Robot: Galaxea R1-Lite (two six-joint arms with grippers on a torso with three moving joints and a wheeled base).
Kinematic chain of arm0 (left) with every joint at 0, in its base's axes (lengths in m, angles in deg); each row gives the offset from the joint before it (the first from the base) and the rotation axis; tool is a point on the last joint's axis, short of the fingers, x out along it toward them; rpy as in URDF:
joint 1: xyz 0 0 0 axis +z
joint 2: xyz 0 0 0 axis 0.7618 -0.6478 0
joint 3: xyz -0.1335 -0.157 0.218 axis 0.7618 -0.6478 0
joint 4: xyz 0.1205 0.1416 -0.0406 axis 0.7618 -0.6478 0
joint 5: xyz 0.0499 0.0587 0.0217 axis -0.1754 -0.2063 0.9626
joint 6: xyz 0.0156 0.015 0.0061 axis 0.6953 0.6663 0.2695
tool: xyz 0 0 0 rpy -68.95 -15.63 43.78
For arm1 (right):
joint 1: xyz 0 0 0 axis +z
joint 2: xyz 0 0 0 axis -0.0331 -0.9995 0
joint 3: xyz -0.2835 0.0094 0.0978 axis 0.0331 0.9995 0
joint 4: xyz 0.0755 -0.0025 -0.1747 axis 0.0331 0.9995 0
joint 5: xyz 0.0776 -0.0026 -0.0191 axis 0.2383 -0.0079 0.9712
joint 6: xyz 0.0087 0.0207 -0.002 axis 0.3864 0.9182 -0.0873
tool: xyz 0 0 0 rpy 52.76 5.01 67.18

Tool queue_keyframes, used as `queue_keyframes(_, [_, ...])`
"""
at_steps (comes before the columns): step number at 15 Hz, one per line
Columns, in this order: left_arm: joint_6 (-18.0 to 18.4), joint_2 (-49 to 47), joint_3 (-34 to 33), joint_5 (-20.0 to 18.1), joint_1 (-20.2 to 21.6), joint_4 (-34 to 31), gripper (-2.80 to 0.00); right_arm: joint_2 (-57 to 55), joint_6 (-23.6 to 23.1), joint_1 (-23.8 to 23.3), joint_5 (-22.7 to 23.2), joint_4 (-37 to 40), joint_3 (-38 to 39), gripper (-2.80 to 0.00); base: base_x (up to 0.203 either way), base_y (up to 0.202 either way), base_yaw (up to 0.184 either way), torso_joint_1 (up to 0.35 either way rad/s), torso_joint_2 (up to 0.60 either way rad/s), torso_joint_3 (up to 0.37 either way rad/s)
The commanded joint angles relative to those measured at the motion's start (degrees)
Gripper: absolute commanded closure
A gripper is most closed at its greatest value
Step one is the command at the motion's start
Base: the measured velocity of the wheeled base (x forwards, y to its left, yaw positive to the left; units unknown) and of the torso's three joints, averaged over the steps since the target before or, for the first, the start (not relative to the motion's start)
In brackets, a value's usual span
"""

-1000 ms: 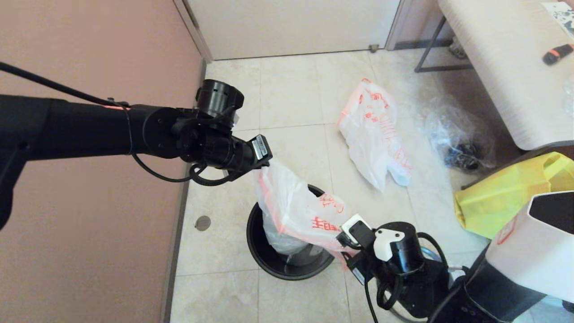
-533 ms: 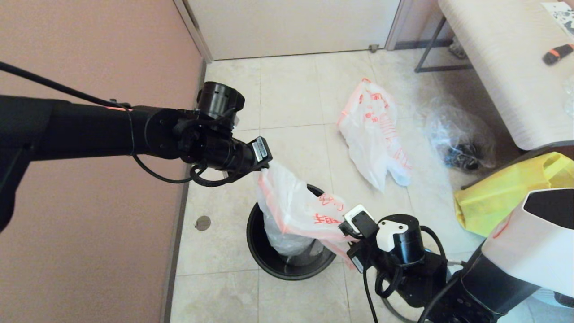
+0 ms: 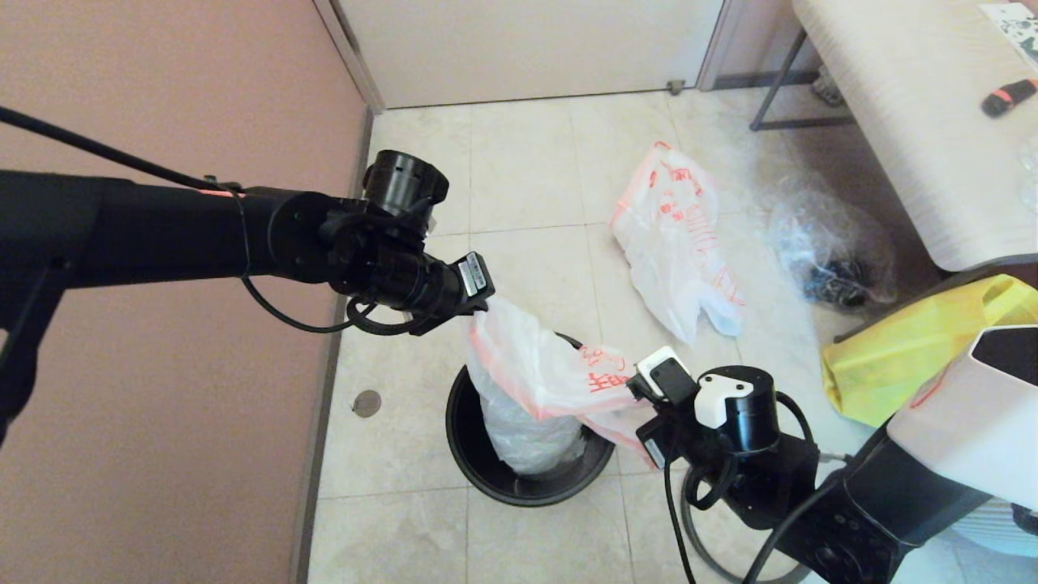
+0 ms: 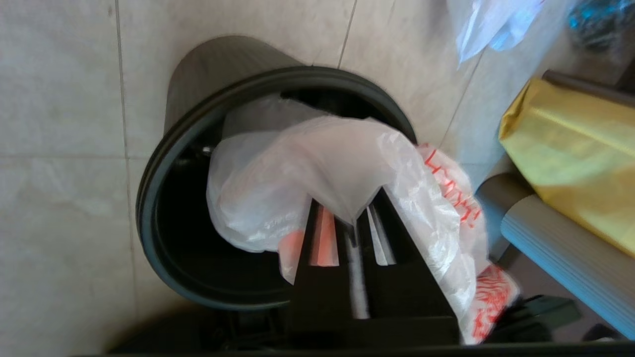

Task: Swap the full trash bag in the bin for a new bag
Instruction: Put the new garbage bag on the trash can

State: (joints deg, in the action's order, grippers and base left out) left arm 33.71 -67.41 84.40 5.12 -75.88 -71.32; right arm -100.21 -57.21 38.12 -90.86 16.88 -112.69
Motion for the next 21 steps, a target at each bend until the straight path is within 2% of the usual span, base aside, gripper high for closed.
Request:
queue_keyframes(1, [-0.2,-0.6,0.1,0.1,-0.1,-0.9,-2.80,1.4,-0.1,0.0,-0.1,-0.3,-0.3,0.00,0.000,0.000,0.000,0.000,0.00,0.000])
queue_keyframes(4, [0.6,-0.7,4.6,0.2,0.8,-8.6,-2.80,4.6,0.0,0.3,-0.1,1.2,-0.6,0.00,0.000,0.000,0.000,0.000,0.00,0.000])
queue_keyframes(6, [5.0,-0.1,7.7,0.2,1.7,-19.0,-2.80,8.0,1.5,0.4,0.1,5.0,-1.2,0.00,0.000,0.000,0.000,0.000,0.00,0.000])
queue_keyframes(8, [9.6,1.7,9.5,0.2,2.1,-27.6,-2.80,11.4,6.3,1.1,0.4,13.9,-3.7,0.00,0.000,0.000,0.000,0.000,0.00,0.000])
queue_keyframes(12, [10.6,4.4,9.2,0.4,2.1,-30.1,-2.80,14.7,18.2,2.4,5.2,39.5,-12.0,0.00,0.000,0.000,0.000,0.000,0.00,0.000])
queue_keyframes(15, [10.7,3.7,9.4,0.5,2.2,-29.9,-2.80,15.1,27.5,2.5,10.6,63.2,-24.8,0.00,0.000,0.000,0.000,0.000,0.00,0.000])
queue_keyframes(16, [10.7,3.8,9.4,0.5,2.1,-29.9,-2.80,14.9,31.0,2.5,13.9,70.6,-29.6,0.00,0.000,0.000,0.000,0.000,0.00,0.000])
queue_keyframes(18, [10.6,3.9,9.4,0.5,2.1,-29.9,-2.80,13.1,36.3,2.4,19.2,77.6,-34.4,0.00,0.000,0.000,0.000,0.000,0.00,0.000])
queue_keyframes(21, [10.1,5.4,6.6,0.0,1.2,-29.9,-2.80,11.5,39.6,2.1,19.7,77.9,-34.5,0.00,0.000,0.000,0.000,0.000,0.00,0.000])
